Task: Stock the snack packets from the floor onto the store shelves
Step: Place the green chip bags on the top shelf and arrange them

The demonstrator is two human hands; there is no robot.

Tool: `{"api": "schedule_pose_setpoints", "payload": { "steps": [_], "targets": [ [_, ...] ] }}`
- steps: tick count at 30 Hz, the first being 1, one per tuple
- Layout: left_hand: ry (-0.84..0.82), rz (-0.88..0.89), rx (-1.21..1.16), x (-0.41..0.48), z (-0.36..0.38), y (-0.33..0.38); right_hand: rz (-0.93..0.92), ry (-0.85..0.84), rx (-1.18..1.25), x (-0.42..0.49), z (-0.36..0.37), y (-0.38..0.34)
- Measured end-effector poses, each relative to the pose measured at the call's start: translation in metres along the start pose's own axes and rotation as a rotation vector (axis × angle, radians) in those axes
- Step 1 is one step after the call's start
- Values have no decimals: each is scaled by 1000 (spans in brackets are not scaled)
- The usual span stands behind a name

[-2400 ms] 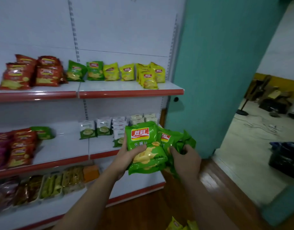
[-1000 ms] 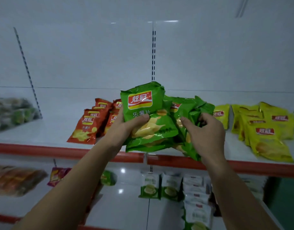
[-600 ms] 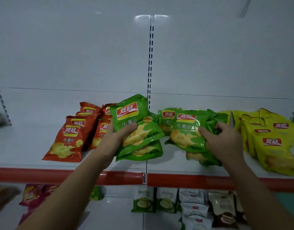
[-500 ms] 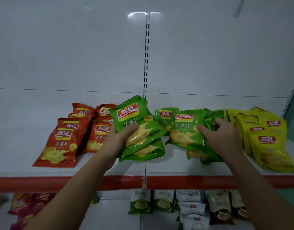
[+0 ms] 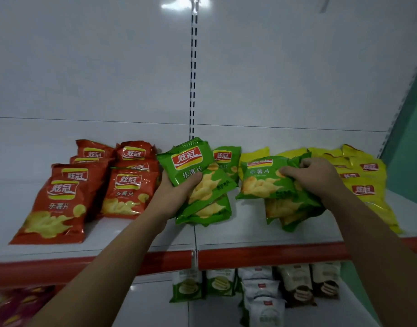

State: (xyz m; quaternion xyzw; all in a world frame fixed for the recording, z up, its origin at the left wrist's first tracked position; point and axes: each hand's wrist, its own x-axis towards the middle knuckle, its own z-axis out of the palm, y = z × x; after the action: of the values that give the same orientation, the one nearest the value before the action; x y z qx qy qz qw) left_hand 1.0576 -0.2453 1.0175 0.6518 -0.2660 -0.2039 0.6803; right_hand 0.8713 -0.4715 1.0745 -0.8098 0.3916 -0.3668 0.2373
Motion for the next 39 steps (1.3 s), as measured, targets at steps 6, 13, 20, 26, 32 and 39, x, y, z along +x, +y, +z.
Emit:
{"api": "schedule_pose_setpoints", "payload": {
  "steps": [6, 13, 20, 26, 32, 39],
  "targets": [
    [55, -47, 335, 2, 2, 9, -101, -73, 31, 10, 12, 9],
    [182, -68, 571, 2, 13, 14, -136, -258, 17, 27, 2, 12],
    [320, 2, 743, 0, 26, 12, -171, -263, 11, 33, 1, 25],
    [177, -107, 797, -6, 31, 16, -214, -283, -93, 37, -3, 28],
    [143, -165, 807, -8, 37, 15, -271, -242, -135, 33, -5, 35],
    [273, -38, 615, 0, 30, 24, -257, -211, -99, 31, -7, 44]
  ]
}}
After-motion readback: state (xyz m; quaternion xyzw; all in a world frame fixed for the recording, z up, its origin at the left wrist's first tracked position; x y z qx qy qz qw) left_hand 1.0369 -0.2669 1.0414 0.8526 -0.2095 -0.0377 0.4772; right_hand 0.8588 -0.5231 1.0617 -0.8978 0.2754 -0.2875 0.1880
